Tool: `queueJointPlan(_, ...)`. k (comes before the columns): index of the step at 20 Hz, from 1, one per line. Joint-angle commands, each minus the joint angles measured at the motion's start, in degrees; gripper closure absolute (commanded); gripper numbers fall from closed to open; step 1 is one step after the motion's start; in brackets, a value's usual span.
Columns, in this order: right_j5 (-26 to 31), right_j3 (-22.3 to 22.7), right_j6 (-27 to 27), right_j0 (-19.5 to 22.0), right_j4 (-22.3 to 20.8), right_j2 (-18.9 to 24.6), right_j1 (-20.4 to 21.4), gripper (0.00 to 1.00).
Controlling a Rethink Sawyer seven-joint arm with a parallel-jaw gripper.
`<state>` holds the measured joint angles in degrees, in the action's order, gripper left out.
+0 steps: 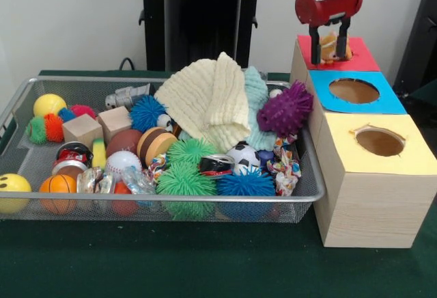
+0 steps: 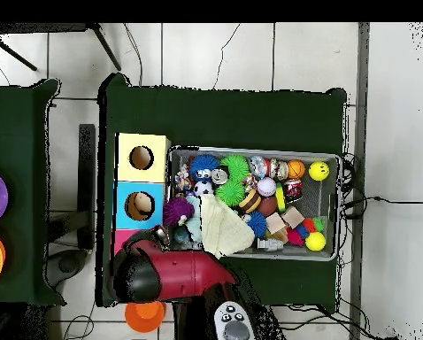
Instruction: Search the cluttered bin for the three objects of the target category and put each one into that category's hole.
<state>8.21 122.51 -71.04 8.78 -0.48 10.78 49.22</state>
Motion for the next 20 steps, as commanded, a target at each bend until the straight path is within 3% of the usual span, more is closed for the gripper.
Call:
queueJointPlan(1, -9.8, 0.4, -16.3, 4.6, 2.2, 7.2, -8.7, 0.0)
queueJointPlan(7, -6.9, 0.7, -15.2, 6.6, 3.3, 9.5, -10.6, 0.0)
queueJointPlan(20, -1.6, 0.3, -14.1, 3.9, 4.9, 5.3, -6.7, 0.0)
